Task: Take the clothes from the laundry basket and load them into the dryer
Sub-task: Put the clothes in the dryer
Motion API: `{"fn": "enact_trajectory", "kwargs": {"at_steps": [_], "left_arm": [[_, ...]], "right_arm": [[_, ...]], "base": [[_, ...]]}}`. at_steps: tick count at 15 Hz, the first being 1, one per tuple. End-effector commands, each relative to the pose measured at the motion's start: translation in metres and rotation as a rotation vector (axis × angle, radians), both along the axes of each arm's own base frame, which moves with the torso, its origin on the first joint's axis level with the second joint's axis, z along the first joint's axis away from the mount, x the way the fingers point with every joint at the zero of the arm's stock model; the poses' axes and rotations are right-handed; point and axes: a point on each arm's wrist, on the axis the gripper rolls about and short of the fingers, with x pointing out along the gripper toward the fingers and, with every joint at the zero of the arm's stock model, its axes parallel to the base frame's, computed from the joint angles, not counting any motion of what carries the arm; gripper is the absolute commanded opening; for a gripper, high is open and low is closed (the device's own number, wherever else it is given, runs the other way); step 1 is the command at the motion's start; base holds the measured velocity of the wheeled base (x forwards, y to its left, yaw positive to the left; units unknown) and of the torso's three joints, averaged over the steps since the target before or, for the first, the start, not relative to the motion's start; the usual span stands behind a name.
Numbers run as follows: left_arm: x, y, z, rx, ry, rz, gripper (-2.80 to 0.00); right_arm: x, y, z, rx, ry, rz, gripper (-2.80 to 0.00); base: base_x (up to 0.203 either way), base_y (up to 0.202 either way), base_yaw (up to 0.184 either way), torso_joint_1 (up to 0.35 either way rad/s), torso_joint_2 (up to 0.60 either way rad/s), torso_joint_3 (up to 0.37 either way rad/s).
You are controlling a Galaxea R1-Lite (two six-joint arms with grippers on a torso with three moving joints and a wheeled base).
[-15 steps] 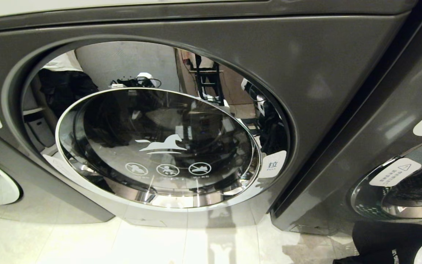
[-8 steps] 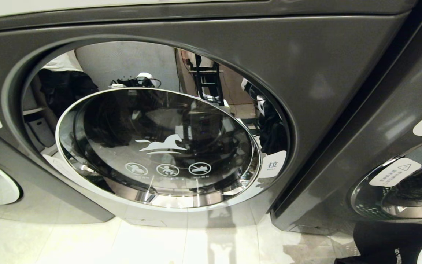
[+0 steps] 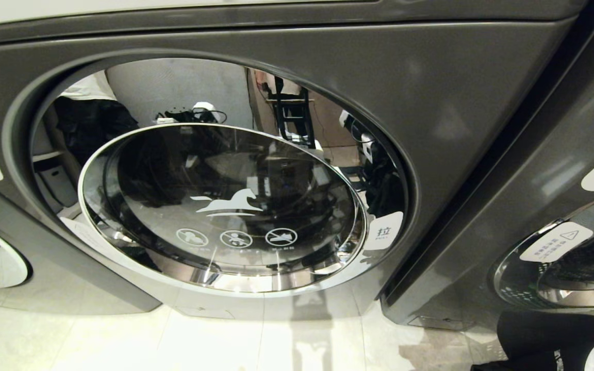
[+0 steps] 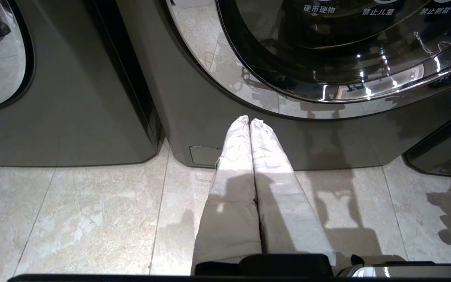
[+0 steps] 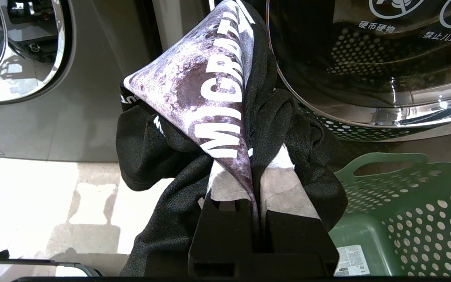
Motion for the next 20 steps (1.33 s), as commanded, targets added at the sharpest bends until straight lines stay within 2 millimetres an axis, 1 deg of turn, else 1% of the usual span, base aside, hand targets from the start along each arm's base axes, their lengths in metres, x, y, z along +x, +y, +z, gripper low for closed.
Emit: {"fn": "enact_trajectory", "kwargs": {"at_steps": [1,14,20], "left_arm": [[0.0,0.0,-0.0001,-0.001,0.0,0.001,-2.8],[0.0,0.0,-0.0001,-0.002,0.0,0.001,-2.8],[0.0,0.0,-0.0001,-0.002,0.0,0.001,-2.8]], "right_arm": [[0.0001,0.0,-0.0002,-0.002,0.002,0.0,-2.8],[0.0001,0.0,-0.0002,-0.004,0.002,0.001,-2.8],[0.0001,0.0,-0.0002,-0.005,0.002,0.0,-2.8]], "base": [[0.0,0.0,0.0,0.0,0.0,0.0],[0.0,0.0,0.0,0.0,0.0,0.0],[0.0,0.0,0.0,0.002,0.0,0.155]]}}
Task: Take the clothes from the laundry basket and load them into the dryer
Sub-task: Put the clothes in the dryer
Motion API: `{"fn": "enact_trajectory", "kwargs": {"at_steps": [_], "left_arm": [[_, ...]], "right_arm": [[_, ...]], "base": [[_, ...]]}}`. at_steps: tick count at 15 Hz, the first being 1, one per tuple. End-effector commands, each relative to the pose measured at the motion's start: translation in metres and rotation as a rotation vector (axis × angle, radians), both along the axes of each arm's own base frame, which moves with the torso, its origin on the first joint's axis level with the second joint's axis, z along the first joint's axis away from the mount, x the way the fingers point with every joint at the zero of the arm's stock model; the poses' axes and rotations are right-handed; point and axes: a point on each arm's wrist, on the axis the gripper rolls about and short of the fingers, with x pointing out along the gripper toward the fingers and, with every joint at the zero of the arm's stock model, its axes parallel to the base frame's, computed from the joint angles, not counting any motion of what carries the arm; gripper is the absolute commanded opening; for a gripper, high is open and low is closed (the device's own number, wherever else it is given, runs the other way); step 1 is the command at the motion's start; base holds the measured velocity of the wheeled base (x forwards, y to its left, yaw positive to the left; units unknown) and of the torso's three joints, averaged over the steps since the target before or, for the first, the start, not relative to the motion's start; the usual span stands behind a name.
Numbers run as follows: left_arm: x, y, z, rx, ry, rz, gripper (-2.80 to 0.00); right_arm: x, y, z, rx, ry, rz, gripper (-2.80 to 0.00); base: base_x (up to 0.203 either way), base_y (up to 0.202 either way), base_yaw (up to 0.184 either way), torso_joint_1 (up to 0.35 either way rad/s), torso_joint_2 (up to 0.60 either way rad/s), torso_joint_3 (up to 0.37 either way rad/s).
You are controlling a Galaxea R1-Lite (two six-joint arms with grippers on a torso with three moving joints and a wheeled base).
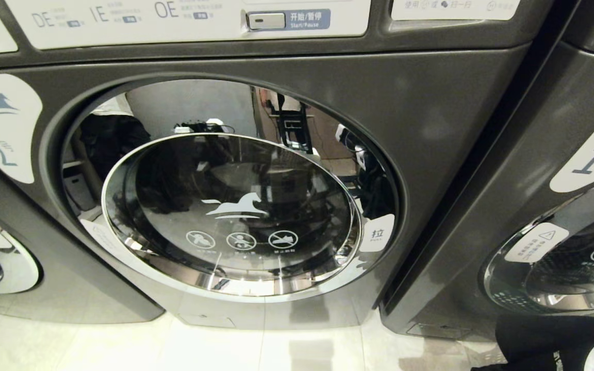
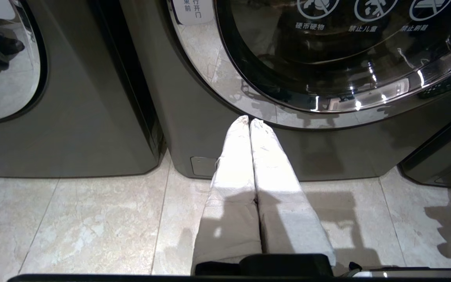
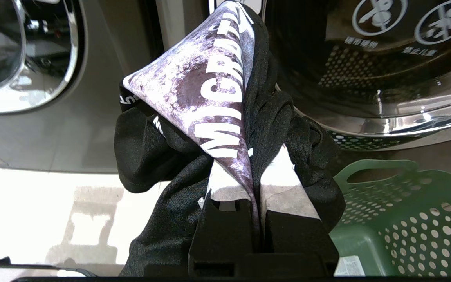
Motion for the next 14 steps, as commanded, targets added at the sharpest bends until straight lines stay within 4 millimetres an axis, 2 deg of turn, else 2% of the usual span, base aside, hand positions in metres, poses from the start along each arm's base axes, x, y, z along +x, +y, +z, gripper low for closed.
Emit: {"fn": "enact_trajectory", "kwargs": {"at_steps": [1,14], "left_arm": [[0.0,0.0,0.0,0.0,-0.001,0.0,-2.8],[0.0,0.0,0.0,0.0,-0.001,0.0,-2.8]], "right_arm": [[0.0,0.0,0.0,0.002,0.0,0.0,-2.8],[0.0,0.0,0.0,-0.004,0.0,0.001,-2.8]], "base": [[0.0,0.0,0.0,0.007,0.0,0.193],[0.0,0.0,0.0,0.001,0.0,0.202]]}}
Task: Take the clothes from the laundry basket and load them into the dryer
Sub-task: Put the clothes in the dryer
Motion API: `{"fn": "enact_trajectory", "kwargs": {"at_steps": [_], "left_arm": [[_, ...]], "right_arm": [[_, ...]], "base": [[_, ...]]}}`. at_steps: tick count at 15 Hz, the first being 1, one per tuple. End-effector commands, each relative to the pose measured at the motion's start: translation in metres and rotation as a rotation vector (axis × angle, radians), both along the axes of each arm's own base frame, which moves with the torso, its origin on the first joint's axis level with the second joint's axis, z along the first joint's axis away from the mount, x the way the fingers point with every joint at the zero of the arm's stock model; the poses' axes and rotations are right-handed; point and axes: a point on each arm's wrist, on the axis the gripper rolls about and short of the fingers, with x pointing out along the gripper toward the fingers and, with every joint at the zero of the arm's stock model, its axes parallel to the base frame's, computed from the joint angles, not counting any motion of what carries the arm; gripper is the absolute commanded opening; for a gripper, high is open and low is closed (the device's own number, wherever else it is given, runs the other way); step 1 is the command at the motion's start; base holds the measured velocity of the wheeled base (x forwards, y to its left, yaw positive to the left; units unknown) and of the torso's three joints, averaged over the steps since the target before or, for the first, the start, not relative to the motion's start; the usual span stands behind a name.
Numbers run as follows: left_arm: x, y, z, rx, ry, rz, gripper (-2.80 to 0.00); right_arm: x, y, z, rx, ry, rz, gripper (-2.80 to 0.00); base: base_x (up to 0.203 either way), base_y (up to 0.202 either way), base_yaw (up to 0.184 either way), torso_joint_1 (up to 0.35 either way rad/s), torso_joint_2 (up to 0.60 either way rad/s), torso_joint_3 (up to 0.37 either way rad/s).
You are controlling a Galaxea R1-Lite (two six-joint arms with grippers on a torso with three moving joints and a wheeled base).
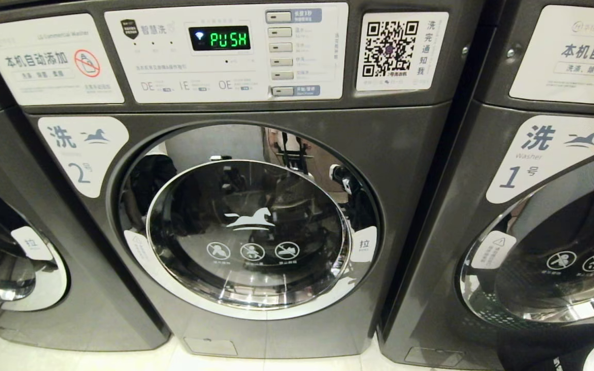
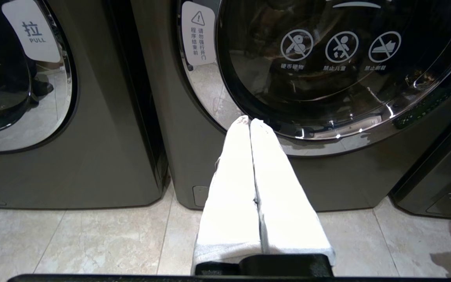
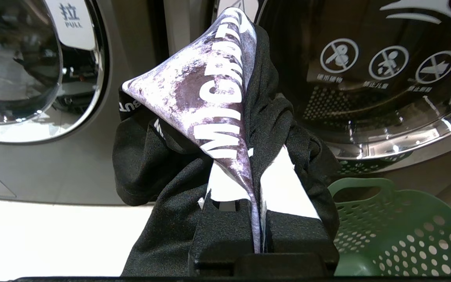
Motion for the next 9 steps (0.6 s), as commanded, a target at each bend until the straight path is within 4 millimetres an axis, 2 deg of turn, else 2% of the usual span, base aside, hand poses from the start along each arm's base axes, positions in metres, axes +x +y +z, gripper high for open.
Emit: {"fn": "enact_trajectory", "kwargs": {"at_steps": [1,5,9], "left_arm": [[0.0,0.0,0.0,0.0,-0.001,0.001,-2.8],[0.0,0.0,0.0,0.0,-0.001,0.0,-2.8],[0.0,0.0,0.0,0.0,-0.001,0.0,-2.8]], "right_arm": [[0.0,0.0,0.0,-0.001,0.0,0.001,-2.8],[0.0,0.0,0.0,0.003,0.0,0.001,-2.8],[0.0,0.0,0.0,0.001,0.0,0.002,-2.8]], "base": [[0.0,0.0,0.0,0.002,0.0,0.208],[0.0,0.0,0.0,0.0,-0.04,0.002],[0.0,0.0,0.0,0.003,0.04,0.069]]}}
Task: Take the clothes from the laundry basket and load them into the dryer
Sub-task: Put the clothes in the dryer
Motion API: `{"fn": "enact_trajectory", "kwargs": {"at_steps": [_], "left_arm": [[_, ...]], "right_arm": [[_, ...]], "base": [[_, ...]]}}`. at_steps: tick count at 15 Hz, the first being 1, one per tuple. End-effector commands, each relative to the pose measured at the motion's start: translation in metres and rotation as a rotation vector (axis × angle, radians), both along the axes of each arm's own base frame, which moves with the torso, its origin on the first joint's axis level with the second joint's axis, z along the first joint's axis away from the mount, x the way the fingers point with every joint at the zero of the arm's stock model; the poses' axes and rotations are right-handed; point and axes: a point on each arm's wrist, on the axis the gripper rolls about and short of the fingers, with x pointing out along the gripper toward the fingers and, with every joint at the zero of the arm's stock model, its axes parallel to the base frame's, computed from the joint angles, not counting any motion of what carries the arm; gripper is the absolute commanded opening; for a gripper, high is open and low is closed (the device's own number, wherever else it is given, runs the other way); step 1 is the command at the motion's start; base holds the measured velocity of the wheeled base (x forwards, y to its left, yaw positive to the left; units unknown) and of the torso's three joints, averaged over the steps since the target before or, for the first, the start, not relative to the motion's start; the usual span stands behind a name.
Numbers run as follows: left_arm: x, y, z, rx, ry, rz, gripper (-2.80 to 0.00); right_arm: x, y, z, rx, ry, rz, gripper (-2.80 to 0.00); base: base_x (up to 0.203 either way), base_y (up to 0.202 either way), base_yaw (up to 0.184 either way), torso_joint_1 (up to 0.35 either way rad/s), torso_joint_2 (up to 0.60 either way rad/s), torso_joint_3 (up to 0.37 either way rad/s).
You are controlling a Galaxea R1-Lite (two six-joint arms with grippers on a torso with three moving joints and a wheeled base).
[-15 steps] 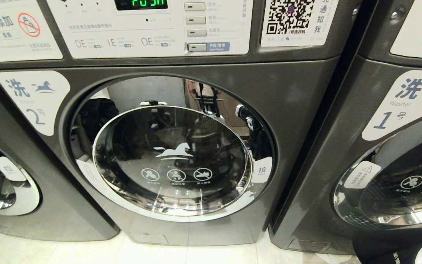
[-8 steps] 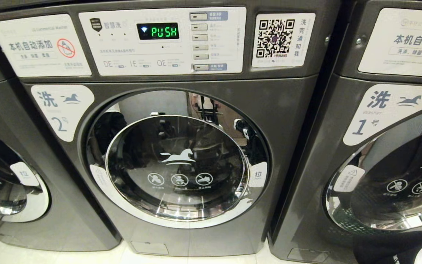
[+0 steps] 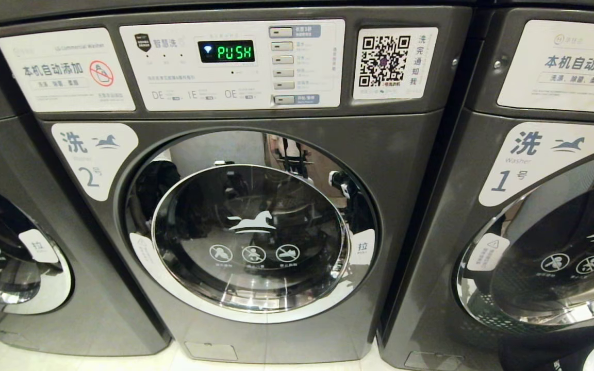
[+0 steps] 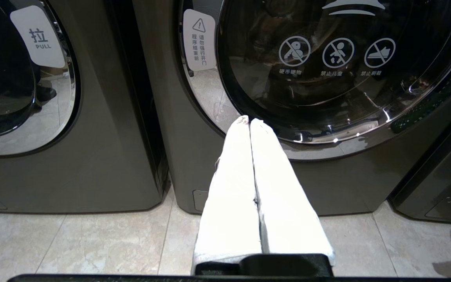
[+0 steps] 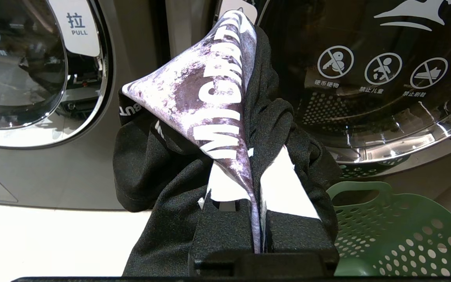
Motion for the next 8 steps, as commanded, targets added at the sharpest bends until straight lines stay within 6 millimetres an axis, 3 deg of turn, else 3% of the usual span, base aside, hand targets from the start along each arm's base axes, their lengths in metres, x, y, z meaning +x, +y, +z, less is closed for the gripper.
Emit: {"fn": "enact_trajectory", "kwargs": {"at_steps": [1,3,8], "left_arm": [[0.0,0.0,0.0,0.0,-0.001,0.001,-2.8],[0.0,0.0,0.0,0.0,-0.001,-0.001,-2.8],[0.0,0.0,0.0,0.0,-0.001,0.001,-2.8]], "right_arm": [[0.0,0.0,0.0,-0.002,0.0,0.001,-2.8],[0.0,0.0,0.0,-0.003,0.0,0.001,-2.8],[0.0,0.0,0.0,-0.003,0.0,0.001,-2.8]], "base": [[0.0,0.0,0.0,-0.002,-0.05,-0.041],[0.0,0.0,0.0,-0.005,-0.15,-0.27],[0.0,0.0,0.0,0.027,-0.46,-0.383]]}}
